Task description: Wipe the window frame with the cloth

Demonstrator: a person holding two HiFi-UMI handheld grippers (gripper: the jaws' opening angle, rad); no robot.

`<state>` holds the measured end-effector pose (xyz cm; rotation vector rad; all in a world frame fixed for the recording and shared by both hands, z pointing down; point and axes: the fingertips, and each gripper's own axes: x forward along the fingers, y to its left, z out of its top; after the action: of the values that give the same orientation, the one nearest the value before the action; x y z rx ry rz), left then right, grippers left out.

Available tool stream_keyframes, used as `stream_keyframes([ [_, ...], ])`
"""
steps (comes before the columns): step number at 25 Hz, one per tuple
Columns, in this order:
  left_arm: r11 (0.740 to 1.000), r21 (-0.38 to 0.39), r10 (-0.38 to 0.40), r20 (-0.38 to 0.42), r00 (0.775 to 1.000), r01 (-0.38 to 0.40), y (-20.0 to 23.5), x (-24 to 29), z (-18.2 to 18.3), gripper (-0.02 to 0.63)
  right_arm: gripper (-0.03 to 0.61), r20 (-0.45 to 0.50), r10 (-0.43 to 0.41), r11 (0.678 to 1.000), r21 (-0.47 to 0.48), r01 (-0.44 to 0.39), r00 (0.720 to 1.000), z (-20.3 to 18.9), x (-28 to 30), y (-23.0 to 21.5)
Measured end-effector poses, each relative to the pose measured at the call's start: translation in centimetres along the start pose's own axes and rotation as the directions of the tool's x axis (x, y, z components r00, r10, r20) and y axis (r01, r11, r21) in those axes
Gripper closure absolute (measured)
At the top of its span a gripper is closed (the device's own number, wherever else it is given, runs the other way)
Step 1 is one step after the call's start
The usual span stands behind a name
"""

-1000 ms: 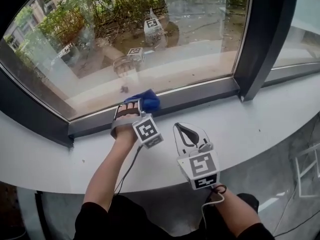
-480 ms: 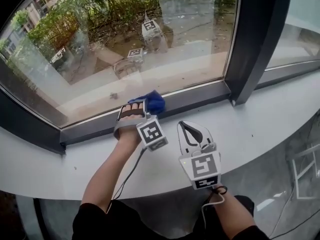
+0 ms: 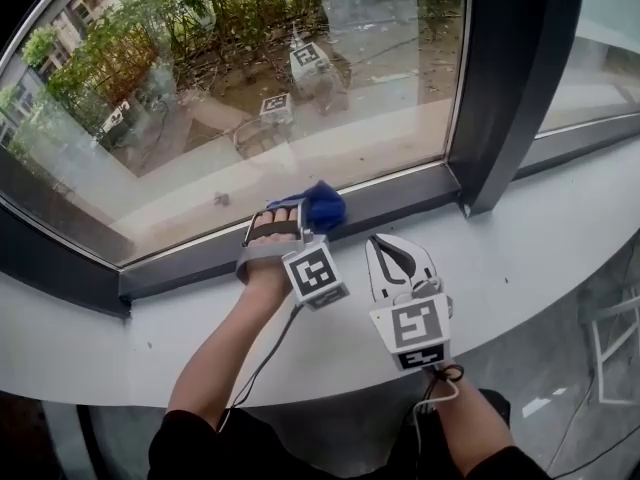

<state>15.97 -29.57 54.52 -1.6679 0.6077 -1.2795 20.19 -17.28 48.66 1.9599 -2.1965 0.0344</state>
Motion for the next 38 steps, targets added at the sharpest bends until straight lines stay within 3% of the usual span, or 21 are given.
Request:
stream_keyframes([
  [13,0.998,0.066,-0.011,0.085,0.996,0.005,0.4,1.0,6.2,0.557,0.572,0.044,-0.122,0.991,-0.057,0.124,0.992,-1.1,0.8,-7.8],
  [17,0.996,0.094,-0.007,0.102,0.995,-0.002,0.4,1.4,8.3,0.555,0.572,0.043,-0.175,0.984,-0.007,0.176,0.984,-1.3,0.4,-10.6],
  [25,0.995,0.061,-0.091,0.126,0.988,0.084,1.0,1.9,11.6,0.554,0.572,0.030,-0.205,0.977,0.062,0.203,0.978,-2.1,0.4,-13.2],
  [33,0.995,0.087,-0.072,0.163,0.984,0.058,1.8,2.0,15.5,0.555,0.572,-0.011,-0.219,0.975,0.030,0.219,0.976,-3.0,-0.3,-15.4],
  [38,0.991,0.124,-0.078,0.201,0.976,0.053,2.5,2.3,17.9,0.555,0.572,0.008,-0.228,0.969,0.103,0.226,0.974,-3.8,-0.1,-16.2],
])
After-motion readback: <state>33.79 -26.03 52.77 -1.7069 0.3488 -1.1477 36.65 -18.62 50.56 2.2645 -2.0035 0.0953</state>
